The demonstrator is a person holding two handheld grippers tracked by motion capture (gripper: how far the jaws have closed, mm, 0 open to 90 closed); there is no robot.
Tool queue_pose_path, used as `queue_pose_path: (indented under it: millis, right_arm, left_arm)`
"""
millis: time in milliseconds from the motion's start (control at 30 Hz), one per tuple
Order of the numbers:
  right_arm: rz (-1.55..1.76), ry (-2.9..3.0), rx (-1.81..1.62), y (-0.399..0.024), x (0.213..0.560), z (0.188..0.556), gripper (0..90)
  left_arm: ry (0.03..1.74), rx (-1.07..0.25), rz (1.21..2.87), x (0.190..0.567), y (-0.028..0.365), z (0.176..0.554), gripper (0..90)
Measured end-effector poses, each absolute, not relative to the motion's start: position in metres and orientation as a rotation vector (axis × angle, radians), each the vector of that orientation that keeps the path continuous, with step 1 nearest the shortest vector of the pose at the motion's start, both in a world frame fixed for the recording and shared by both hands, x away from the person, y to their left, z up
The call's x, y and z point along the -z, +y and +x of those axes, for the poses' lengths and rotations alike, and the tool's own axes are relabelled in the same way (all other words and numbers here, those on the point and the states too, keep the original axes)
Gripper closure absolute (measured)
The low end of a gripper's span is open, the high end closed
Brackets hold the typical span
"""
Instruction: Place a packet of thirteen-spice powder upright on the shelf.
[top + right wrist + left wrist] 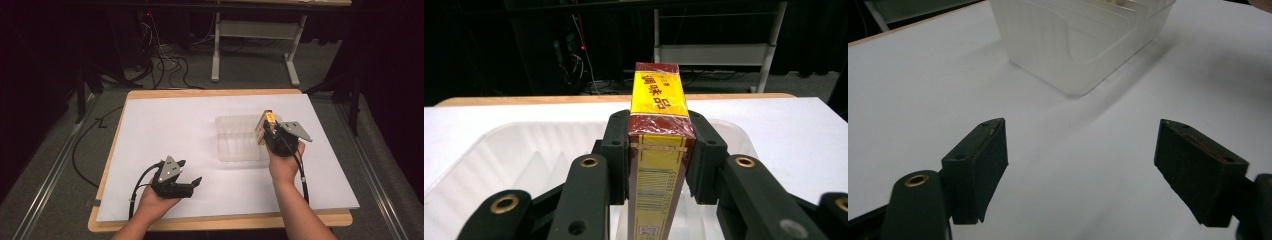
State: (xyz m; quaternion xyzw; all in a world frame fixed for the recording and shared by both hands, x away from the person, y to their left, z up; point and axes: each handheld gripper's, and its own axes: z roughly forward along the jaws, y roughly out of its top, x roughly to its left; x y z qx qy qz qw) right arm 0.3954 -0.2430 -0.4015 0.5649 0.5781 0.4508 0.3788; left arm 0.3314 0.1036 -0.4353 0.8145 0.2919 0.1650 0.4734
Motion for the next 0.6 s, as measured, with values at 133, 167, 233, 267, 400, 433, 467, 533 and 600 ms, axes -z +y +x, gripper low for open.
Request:
queue_pose_path:
  millis: [133, 167, 233, 267, 400, 433, 467, 533, 600]
  right_arm:
    - [1.446, 1.481, -1.139, -0.241, 0.405, 0.397, 68.0]
    - [1.447, 1.480, -1.139, -0.240, 0.406, 0.397, 68.0]
    - [1.447, 1.479, -1.137, -0.240, 0.407, 0.397, 67.9]
    - [1.444, 1.478, -1.140, -0.240, 0.407, 0.397, 67.9]
    - [1.450, 1.480, -1.139, -0.240, 0.411, 0.397, 67.5]
    - [1.451, 1.482, -1.135, -0.240, 0.411, 0.397, 67.4]
    - [1.449, 1.486, -1.137, -0.240, 0.412, 0.397, 67.2]
    - [1.456, 1.494, -1.133, -0.240, 0.414, 0.398, 66.8]
    - [1.460, 1.501, -1.128, -0.240, 0.417, 0.399, 66.4]
  left_arm:
    - [0.713, -0.394, 1.996, 0.435, 0.103, 0.331, 22.0]
    - [0.713, -0.394, 1.996, 0.435, 0.103, 0.331, 22.0]
    - [0.713, -0.394, 1.997, 0.436, 0.103, 0.331, 22.0]
    - [0.713, -0.393, 1.996, 0.436, 0.103, 0.331, 22.0]
    - [0.712, -0.394, 1.996, 0.435, 0.103, 0.331, 22.0]
    - [0.713, -0.394, 1.997, 0.435, 0.103, 0.331, 22.0]
    - [0.713, -0.394, 1.997, 0.436, 0.103, 0.331, 22.0]
    - [0.712, -0.393, 1.996, 0.435, 0.103, 0.331, 22.0]
    - [0.710, -0.393, 1.998, 0.435, 0.103, 0.331, 22.0]
